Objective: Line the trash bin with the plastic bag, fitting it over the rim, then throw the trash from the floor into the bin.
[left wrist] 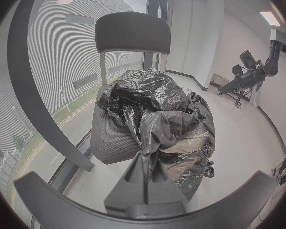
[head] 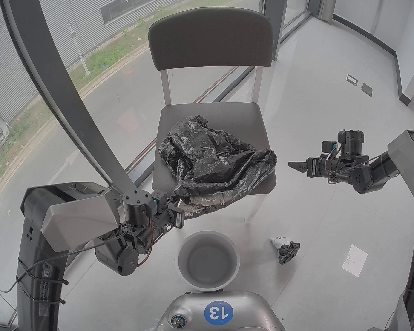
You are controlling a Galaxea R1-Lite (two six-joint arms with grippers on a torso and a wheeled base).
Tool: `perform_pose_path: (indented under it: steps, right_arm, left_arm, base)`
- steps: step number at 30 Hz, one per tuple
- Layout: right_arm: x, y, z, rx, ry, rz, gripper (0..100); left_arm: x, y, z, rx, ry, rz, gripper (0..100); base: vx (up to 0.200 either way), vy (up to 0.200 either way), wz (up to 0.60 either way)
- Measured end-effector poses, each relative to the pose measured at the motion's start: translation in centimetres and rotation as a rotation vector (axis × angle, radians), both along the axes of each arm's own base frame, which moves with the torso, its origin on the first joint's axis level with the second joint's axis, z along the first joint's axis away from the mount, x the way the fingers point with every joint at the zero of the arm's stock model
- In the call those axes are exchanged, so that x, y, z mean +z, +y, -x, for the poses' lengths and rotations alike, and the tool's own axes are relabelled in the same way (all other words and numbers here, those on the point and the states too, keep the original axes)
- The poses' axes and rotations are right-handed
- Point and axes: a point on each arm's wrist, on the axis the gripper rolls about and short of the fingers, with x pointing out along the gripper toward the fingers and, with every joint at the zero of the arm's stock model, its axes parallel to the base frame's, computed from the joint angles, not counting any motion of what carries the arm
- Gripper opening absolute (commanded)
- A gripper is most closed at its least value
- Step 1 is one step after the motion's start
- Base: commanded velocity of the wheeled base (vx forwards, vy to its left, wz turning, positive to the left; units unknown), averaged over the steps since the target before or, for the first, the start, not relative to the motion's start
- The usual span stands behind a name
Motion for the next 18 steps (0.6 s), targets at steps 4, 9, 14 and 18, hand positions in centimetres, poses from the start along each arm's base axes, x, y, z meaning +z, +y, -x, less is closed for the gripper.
perform_pose_path:
  steps: [4,9,14,18]
  right_arm:
    - [0.0,0.1,-0.8,0.0,-0.021,0.0,100]
    - [-0.1,0.1,-1.8,-0.003,-0.046,0.001,100]
    - [-0.2,0.7,-3.1,-0.017,-0.085,0.001,100]
    - [-0.6,1.6,-3.6,-0.004,-0.097,-0.001,100]
  left_arm:
    - [-0.1,-0.2,0.1,-0.004,0.002,0.0,0]
    - [-0.2,-0.4,0.1,-0.008,0.006,0.01,0]
    - [-0.3,-0.6,0.2,-0.011,0.012,0.015,0]
    - [-0.6,-0.6,0.4,-0.026,0.029,0.026,0]
  base:
    - [0.0,0.0,0.0]
    - [0.0,0.0,0.0]
    - [0.0,0.0,0.0]
    - [0.0,0.0,0.0]
